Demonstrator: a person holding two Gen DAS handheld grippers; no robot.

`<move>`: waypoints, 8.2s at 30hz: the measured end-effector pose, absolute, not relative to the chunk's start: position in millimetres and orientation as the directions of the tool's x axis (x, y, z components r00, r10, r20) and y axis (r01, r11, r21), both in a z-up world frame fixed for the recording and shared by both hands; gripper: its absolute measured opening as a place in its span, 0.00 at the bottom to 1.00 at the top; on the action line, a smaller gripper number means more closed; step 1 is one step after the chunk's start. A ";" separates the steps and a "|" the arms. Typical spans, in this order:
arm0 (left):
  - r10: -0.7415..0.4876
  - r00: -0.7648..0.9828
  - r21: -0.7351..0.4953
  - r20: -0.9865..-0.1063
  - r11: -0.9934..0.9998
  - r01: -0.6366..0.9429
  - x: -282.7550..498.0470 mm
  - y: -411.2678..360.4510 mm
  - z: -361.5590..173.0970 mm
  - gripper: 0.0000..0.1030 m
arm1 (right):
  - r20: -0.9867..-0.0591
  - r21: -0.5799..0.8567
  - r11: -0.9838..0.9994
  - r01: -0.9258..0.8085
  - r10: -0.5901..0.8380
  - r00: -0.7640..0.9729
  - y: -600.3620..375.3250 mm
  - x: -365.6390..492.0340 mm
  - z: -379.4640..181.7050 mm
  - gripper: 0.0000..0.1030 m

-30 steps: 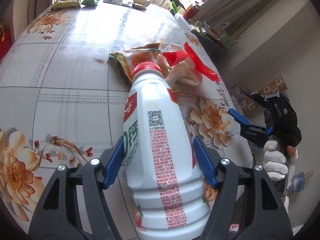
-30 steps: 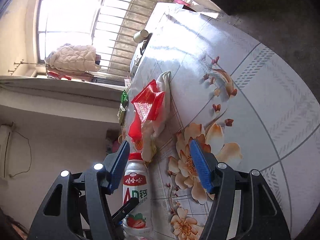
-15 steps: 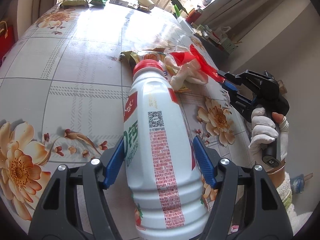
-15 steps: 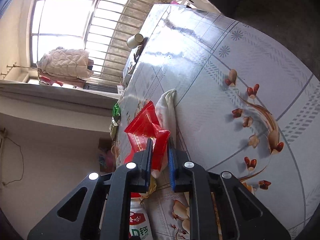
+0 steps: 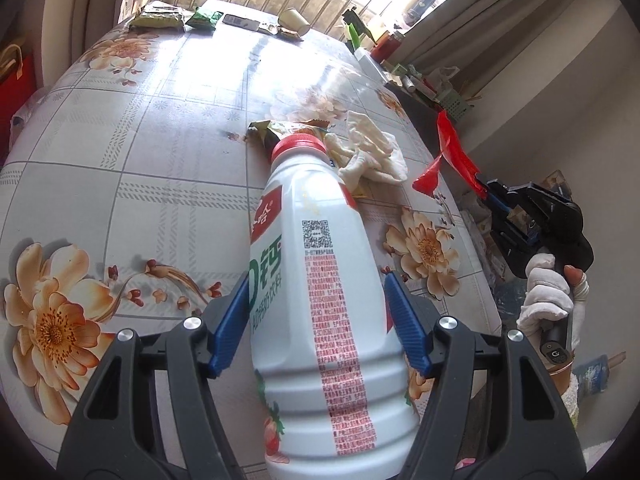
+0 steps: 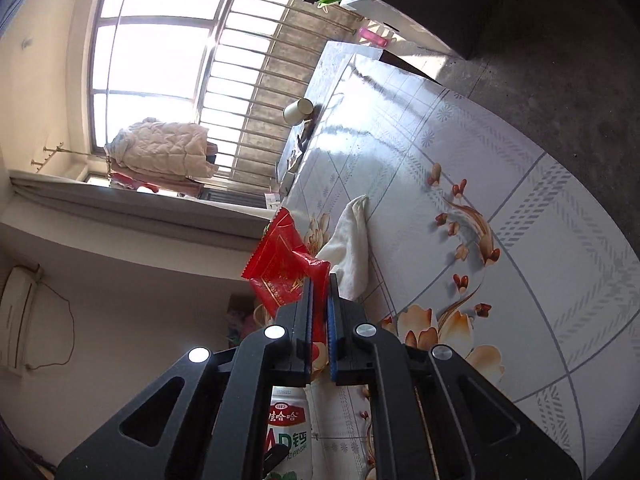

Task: Collect trash
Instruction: 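Carry the bottle and red wrapper to the blue wastebasket and release them, then move both grippers back to the table toward the snack bag and cloth, then grasp the white cloth with the right gripper while the left grasps the yellow snack bag, then lift the snack bag and white cloth off the table with both grippers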

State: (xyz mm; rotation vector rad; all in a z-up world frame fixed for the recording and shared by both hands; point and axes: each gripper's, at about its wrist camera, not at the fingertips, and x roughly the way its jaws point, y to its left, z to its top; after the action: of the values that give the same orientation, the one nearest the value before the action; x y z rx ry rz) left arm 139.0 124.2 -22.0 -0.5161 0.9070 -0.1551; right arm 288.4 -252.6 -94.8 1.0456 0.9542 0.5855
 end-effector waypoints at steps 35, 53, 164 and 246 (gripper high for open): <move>-0.520 0.518 -0.486 -0.679 0.847 0.214 150.1 -1.9 30.6 0.59 | -0.137 0.990 0.120 0.075 0.684 0.716 -428.8 103.6 -135.9 0.06; -0.609 0.031 -0.515 -0.793 0.696 0.501 266.0 -367.1 -36.4 0.59 | -0.275 0.958 -0.031 0.285 0.179 0.945 -666.3 -4.6 -231.1 0.06; -0.402 0.508 -0.451 -0.761 0.892 0.030 156.1 126.5 -61.8 0.16 | -0.830 0.289 0.913 -0.289 0.389 0.399 -185.1 180.4 -93.9 0.16; -0.126 0.740 -0.132 -0.661 0.990 0.051 123.2 61.1 20.2 0.00 | -0.681 0.373 0.888 -0.271 0.460 0.571 -214.9 128.5 -48.4 0.13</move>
State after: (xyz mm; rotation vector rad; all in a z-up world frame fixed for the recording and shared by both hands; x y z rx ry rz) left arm 123.2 61.1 20.2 -0.1081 0.7320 -0.0975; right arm 128.5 -214.9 -48.4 0.2378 0.8637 0.4331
